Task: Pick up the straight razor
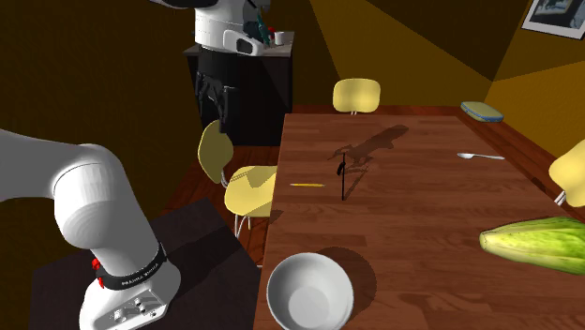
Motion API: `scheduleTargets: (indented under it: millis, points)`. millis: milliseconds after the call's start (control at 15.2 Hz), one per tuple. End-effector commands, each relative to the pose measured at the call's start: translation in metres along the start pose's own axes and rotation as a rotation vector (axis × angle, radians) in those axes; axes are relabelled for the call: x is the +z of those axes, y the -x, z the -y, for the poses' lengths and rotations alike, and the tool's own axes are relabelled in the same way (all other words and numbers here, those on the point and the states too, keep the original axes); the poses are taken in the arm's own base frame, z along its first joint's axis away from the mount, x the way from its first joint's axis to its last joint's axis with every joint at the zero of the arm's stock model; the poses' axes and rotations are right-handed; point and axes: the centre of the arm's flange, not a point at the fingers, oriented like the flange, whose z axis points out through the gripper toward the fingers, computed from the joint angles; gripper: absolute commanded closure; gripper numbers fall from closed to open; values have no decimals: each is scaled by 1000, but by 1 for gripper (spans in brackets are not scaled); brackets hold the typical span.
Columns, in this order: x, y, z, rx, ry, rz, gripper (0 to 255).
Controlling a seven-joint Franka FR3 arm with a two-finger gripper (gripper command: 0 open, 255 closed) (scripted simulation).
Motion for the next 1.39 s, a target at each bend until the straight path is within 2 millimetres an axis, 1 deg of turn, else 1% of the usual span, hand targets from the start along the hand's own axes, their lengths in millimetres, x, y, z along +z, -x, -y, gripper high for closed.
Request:
scheduleTargets:
  millis: [0, 330, 660, 990, 1320]
  points:
    - [0, 0, 0, 0, 0, 0, 0]
    - [18, -54, -29, -106, 20, -2, 0]
    - [36, -110, -53, -212, 40, -5, 0]
    - [54, -169, -72, -318, 60, -7, 0]
    - [70, -230, -84, -424, 80, -10, 0]
